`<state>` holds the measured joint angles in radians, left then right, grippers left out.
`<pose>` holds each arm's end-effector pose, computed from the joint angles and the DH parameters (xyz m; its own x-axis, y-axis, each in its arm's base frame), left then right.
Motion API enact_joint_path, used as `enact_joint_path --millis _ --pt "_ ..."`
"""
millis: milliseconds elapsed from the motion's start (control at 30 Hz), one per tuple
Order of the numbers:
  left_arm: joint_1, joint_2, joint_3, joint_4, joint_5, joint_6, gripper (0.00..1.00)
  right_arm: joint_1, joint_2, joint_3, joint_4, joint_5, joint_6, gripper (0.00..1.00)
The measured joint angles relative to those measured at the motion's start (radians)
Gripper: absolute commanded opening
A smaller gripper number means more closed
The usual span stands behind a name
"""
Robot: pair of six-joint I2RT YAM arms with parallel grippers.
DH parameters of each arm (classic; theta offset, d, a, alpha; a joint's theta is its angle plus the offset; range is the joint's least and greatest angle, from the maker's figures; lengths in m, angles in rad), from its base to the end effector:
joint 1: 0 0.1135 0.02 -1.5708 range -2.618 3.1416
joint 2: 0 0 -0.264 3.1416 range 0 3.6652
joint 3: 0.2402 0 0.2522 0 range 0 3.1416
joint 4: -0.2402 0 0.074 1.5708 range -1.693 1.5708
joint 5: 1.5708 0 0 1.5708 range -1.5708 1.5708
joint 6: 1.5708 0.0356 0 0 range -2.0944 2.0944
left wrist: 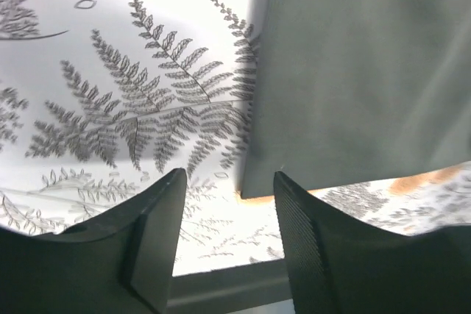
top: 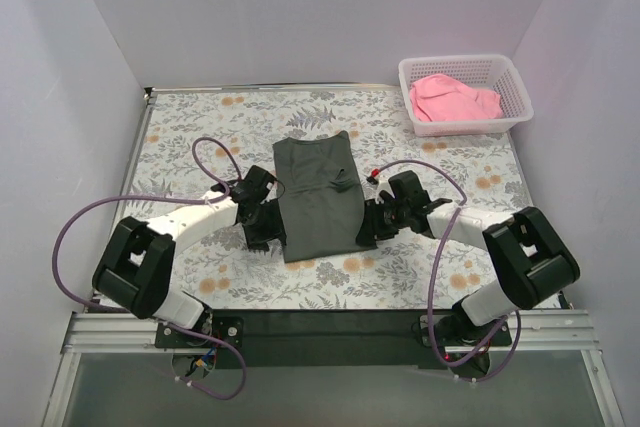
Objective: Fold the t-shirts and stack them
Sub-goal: Fold the tshirt
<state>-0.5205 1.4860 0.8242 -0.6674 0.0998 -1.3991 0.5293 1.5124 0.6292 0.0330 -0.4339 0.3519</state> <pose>0.2185 -0.1294 0.1671 -0.6519 -0.7564 0.0544 -0.7419 0.6212 -0.2523 0.2312 0.1526 0.1460 -0.8493 -0.1345 -0.5105 -0.4313 0.7345 0.5240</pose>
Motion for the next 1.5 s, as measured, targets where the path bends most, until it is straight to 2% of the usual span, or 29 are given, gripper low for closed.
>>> enact_joint_path --millis 100,200,267,300,500,600,667,800,1033,1200,1333,1467,1500 --pt "0.003 -0.056 0.02 -0.032 0.002 -0.016 0.49 0.0 -0.051 -0.005 -0.058 -0.029 0.0 0.29" --pt "0.003 -0.1 0.039 -0.019 0.023 -0.036 0.38 0.003 -0.094 -0.004 -0.039 -0.085 0.004 0.29" --pt "0.001 -0.115 0.041 0.004 0.056 -0.049 0.35 0.012 -0.101 0.003 0.001 -0.132 0.013 0.27" --pt "0.0 -0.112 0.042 0.016 0.076 -0.055 0.3 0.02 -0.093 0.014 0.02 -0.154 0.018 0.25" --pt "-0.026 0.006 0.047 0.055 0.186 -0.07 0.2 0.114 0.074 0.137 0.118 -0.281 0.011 0.14" --pt "-0.032 0.074 0.045 0.05 0.209 -0.063 0.15 0.148 0.183 0.161 0.151 -0.348 0.001 0.01" --pt "-0.032 0.109 0.04 0.045 0.211 -0.053 0.13 0.152 0.249 0.159 0.152 -0.377 -0.011 0.01" --pt "-0.028 0.149 0.032 0.039 0.227 -0.037 0.11 0.121 0.33 0.132 0.153 -0.426 -0.034 0.01" --pt "-0.026 0.156 0.023 0.051 0.254 -0.021 0.09 -0.037 0.294 0.023 0.18 -0.514 -0.071 0.01" --pt "-0.025 0.158 0.021 0.055 0.263 -0.018 0.12 -0.173 0.212 -0.067 0.167 -0.509 -0.086 0.01" --pt "-0.027 0.141 0.021 0.052 0.252 -0.02 0.29 -0.207 0.103 -0.103 0.093 -0.416 -0.099 0.01" --pt "-0.034 0.083 0.021 0.015 0.171 -0.023 0.41 -0.206 -0.072 -0.104 -0.024 -0.273 -0.108 0.01" --pt "-0.034 0.064 0.021 0.0 0.149 -0.028 0.45 -0.206 -0.118 -0.103 -0.05 -0.241 -0.108 0.04"
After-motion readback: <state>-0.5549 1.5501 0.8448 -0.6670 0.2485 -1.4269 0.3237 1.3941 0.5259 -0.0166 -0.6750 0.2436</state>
